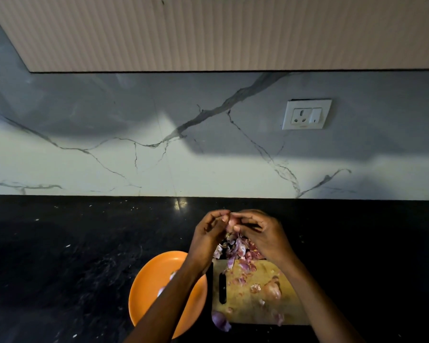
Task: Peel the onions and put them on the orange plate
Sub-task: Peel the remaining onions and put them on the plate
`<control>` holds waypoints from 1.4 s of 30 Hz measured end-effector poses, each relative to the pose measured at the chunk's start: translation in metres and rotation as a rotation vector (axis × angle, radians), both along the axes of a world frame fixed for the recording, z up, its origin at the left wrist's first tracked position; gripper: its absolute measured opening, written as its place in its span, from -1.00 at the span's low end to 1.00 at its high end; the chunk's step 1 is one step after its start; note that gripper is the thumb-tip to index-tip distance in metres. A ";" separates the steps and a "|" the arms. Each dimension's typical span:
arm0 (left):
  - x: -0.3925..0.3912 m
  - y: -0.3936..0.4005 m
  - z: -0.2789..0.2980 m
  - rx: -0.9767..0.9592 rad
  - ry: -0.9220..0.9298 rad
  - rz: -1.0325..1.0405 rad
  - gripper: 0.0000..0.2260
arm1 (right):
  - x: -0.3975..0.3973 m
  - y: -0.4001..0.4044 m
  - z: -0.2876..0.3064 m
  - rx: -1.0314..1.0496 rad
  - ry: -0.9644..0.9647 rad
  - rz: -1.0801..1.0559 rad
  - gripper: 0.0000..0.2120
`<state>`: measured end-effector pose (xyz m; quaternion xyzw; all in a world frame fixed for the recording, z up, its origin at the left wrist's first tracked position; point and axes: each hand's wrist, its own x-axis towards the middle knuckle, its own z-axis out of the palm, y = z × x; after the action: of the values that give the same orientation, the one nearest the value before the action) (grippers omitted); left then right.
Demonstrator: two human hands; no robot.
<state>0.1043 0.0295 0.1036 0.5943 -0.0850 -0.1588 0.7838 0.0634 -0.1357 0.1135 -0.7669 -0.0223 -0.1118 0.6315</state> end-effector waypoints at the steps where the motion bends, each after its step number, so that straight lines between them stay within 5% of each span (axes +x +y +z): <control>1: 0.000 0.001 0.002 -0.026 0.031 -0.022 -0.78 | 0.000 0.000 0.001 0.036 0.023 -0.009 -0.68; 13: 0.001 0.006 0.004 -0.072 0.051 -0.072 -0.59 | -0.002 0.001 0.000 0.153 0.074 -0.003 -0.69; 28: 0.000 0.002 0.005 -0.073 0.052 -0.013 -0.76 | -0.003 0.004 -0.002 0.083 0.010 0.002 -0.67; 35: 0.002 0.004 0.007 -0.080 0.071 -0.064 -0.64 | -0.004 0.004 -0.001 0.120 0.048 -0.006 -0.65; 42: -0.001 0.004 0.002 0.010 -0.024 -0.002 -0.62 | 0.001 0.009 -0.004 0.129 -0.062 -0.158 -0.85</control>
<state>0.1037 0.0334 0.1054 0.5999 -0.0941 -0.1527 0.7797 0.0640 -0.1268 0.1091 -0.7202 0.0260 -0.1859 0.6679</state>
